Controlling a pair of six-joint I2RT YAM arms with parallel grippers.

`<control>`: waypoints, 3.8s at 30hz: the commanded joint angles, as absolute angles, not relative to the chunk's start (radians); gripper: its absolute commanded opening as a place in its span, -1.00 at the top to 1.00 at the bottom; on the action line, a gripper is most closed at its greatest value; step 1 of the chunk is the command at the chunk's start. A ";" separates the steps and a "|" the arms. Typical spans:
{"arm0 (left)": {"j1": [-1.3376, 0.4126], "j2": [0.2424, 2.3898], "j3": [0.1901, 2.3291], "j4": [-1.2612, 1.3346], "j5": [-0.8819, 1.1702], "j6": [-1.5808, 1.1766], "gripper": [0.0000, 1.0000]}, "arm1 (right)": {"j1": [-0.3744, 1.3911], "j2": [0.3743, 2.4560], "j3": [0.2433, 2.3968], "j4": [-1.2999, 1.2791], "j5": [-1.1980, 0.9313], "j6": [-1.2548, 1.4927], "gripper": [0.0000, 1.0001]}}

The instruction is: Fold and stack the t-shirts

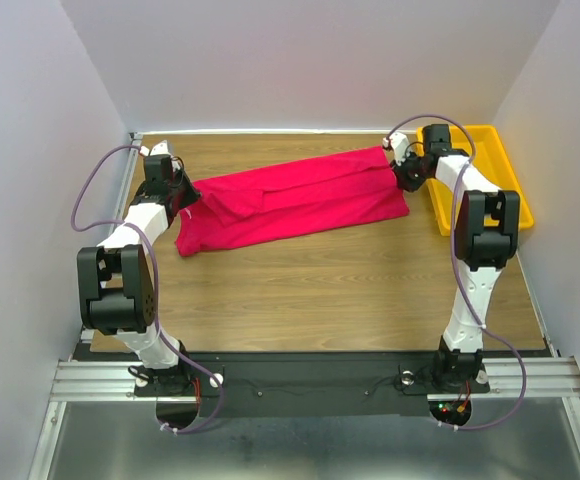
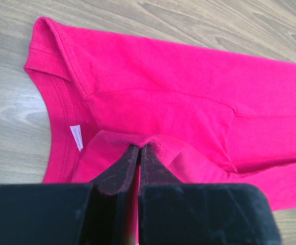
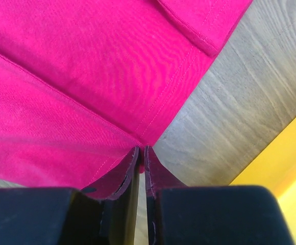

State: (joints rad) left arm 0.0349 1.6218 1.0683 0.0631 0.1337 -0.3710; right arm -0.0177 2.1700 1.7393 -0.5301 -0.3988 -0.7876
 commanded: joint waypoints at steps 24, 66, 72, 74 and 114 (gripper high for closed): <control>0.043 1.605 1.120 0.086 0.100 -0.359 1.00 | -0.003 2.220 1.842 -0.483 -0.350 -0.750 0.71; 0.044 1.786 1.253 0.063 0.127 -0.347 1.00 | -0.003 1.614 1.287 -0.437 -0.755 -0.517 0.05; 0.043 1.799 1.276 0.054 0.127 -0.341 1.00 | -0.003 1.562 1.200 -0.423 -0.785 -0.496 0.05; 0.043 1.805 1.290 0.046 0.126 -0.337 1.00 | -0.003 1.539 1.181 -0.419 -0.788 -0.489 0.05; 0.003 1.540 0.916 0.124 0.330 -0.546 -0.23 | -0.003 1.439 0.977 -0.356 -0.853 -0.545 0.03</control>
